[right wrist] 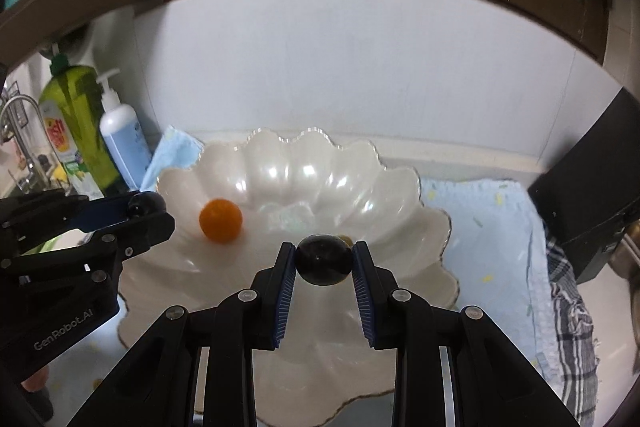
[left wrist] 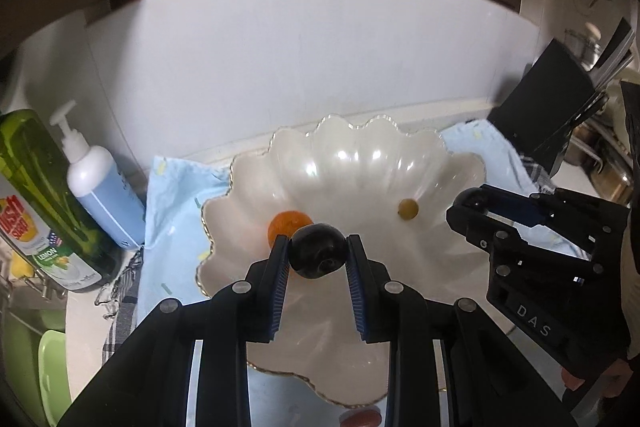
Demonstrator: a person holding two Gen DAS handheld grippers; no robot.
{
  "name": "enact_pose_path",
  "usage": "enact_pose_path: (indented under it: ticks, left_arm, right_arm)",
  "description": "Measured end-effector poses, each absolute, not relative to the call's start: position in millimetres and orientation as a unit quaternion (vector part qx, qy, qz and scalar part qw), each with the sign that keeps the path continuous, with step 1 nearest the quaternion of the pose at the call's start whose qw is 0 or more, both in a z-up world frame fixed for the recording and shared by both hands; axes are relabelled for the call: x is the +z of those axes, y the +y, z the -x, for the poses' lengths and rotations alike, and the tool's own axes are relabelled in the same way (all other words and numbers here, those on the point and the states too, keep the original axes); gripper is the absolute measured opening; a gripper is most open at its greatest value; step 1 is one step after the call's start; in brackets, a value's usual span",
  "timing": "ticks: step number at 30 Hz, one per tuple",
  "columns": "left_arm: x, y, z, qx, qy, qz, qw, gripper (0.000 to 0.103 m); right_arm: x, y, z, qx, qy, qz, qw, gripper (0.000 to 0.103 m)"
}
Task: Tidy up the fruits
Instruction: 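Open the left tool to drop its plum while the right tool drops its plum into the bowl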
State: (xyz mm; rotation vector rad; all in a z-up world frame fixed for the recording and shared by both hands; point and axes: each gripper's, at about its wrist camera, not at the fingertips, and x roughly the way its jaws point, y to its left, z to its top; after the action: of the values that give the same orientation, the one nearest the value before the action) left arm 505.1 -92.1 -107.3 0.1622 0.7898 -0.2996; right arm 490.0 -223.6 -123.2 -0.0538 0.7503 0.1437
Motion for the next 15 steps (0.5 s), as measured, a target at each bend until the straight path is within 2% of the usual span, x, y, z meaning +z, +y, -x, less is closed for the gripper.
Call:
enact_pose_path:
  ticks: [10,11,12,13,14,15]
  left_arm:
    - [-131,-99,-521,-0.139,0.417,-0.096,0.893,0.029]
    - [-131,-99,-521,-0.138,0.418,-0.097,0.893,0.031]
    - [-131,-98,-521,-0.137,0.417,-0.098,0.893,0.038]
    - [-131,-98,-520,-0.136,0.415,-0.099,0.894,0.043]
    - [-130,-97,-520,-0.135,0.411,-0.101,0.896,0.044]
    - [-128,-97,-519,-0.134,0.409,-0.101,0.897,0.044]
  right_arm:
    - [-145,-227,-507,0.068,0.408,0.025,0.910,0.030]
    - [-145,-227,-507,0.068,0.407,0.025,0.911,0.031]
    - [-145,-227,-507,0.069,0.405,0.026,0.911,0.031]
    - [-145,-225,-507,0.067,0.403,0.030,0.912,0.033]
    - [-145,-225,-507,0.066,0.403,0.032,0.912,0.043]
    - [-144,-225,-506,0.064,0.402,0.034,0.913,0.047]
